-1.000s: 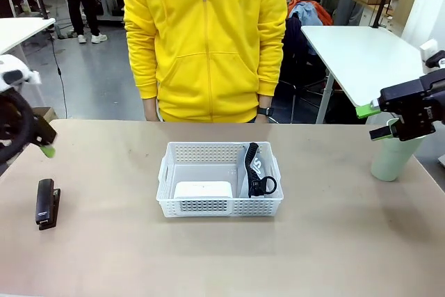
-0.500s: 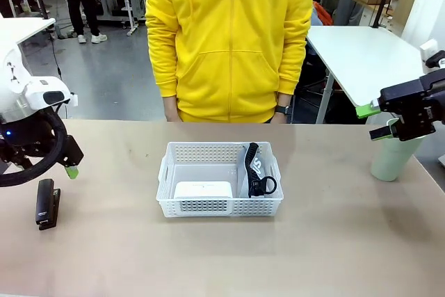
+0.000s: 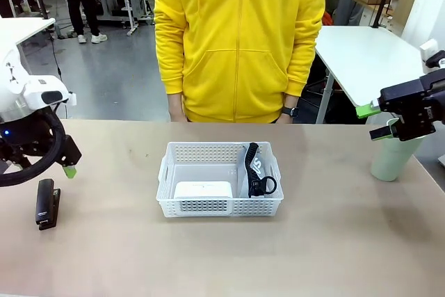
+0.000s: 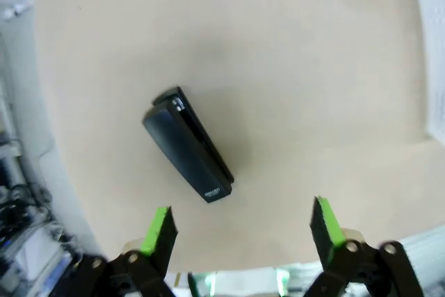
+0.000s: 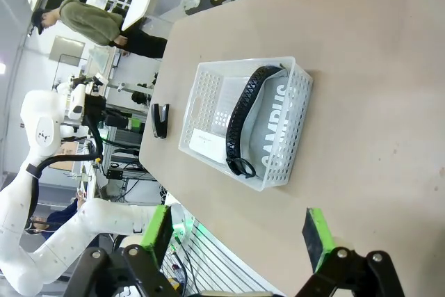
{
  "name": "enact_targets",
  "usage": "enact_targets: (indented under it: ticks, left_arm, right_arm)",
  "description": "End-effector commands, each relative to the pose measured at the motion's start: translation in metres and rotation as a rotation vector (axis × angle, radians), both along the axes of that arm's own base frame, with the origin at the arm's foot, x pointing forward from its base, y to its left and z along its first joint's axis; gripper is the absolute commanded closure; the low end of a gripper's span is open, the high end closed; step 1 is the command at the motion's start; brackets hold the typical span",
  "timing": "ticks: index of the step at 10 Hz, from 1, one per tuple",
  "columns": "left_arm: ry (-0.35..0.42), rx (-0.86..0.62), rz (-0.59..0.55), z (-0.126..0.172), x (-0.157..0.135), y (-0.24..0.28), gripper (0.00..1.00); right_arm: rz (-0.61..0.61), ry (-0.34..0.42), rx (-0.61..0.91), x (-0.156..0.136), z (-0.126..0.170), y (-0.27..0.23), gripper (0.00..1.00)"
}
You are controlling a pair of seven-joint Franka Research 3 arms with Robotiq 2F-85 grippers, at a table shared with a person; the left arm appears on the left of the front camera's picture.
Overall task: Efficiently arrange items inside the basket to fit them all.
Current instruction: Pick up the Stapler and place it inside the Organizing basket.
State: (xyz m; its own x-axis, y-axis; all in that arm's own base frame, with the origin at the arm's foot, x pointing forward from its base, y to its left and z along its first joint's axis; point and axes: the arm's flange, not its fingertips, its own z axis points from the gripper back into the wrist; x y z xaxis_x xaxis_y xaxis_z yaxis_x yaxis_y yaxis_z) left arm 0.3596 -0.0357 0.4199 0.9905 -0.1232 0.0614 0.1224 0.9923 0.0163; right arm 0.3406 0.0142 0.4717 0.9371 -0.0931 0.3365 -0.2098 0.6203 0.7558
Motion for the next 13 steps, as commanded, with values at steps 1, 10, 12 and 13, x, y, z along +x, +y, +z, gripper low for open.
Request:
enact_targets:
  ticks: [1, 10, 12, 13]
  left_arm:
    - [0.056, 0.098, -0.015, -0.026, -0.002, 0.014, 0.00]
    - [0.154, 0.005, -0.014, -0.078, 0.017, 0.047, 0.00]
    - [0.122, -0.054, 0.143, -0.085, 0.017, 0.051, 0.00]
    - [0.039, -0.099, 0.375, -0.088, 0.014, 0.051, 0.00]
  right_arm:
    - [0.002, -0.020, 0.024, 0.002, 0.000, 0.001, 0.00]
    - [0.002, -0.020, 0.024, 0.002, 0.000, 0.001, 0.00]
    - [0.002, -0.020, 0.024, 0.002, 0.000, 0.001, 0.00]
    - [0.002, -0.020, 0.024, 0.002, 0.000, 0.001, 0.00]
